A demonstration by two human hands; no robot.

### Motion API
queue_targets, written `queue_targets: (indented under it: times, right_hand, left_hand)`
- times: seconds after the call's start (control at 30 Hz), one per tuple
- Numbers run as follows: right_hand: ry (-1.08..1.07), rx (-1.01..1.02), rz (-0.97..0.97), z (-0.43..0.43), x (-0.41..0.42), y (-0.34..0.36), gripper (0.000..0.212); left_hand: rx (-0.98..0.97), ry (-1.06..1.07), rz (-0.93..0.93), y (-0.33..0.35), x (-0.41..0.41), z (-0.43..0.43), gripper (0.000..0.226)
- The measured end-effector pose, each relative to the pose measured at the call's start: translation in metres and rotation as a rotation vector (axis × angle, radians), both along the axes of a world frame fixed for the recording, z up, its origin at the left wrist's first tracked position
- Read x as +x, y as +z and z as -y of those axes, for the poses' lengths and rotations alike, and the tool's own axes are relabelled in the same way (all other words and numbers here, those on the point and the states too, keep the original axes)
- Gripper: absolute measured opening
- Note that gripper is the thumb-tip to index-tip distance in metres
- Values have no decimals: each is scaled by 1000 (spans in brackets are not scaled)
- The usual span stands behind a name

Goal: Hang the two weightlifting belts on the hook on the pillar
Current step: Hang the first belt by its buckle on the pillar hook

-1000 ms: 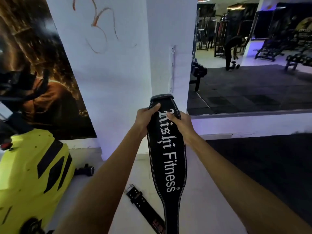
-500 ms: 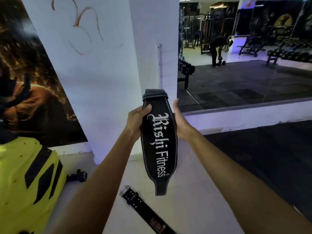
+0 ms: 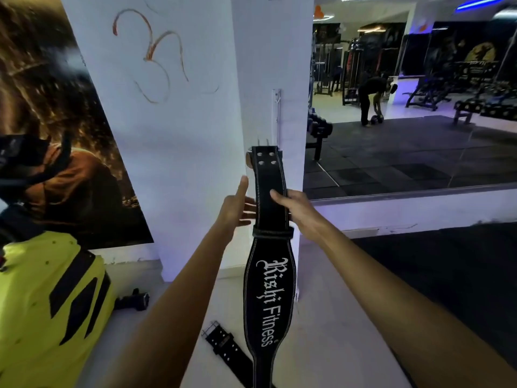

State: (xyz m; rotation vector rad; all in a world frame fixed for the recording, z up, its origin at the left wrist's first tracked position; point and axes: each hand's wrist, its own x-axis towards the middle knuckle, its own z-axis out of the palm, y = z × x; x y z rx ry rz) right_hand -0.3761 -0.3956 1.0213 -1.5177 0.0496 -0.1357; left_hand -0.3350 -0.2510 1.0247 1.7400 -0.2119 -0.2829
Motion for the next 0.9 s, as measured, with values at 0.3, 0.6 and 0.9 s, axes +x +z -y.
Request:
queue_targets:
  times: [0.3, 0.6, 0.9]
  right_hand:
    - [-101, -21, -26, 2, -6, 8, 51]
    - [-236, 136, 78, 4, 8, 38, 30]
    - [-339, 259, 132, -4, 0, 29, 22]
  left_hand:
    - [-436, -45, 65, 8, 4, 14, 19]
    - [-318, -164, 16, -9, -17, 21, 30]
    - [-84, -154, -127, 40, -5, 23, 60]
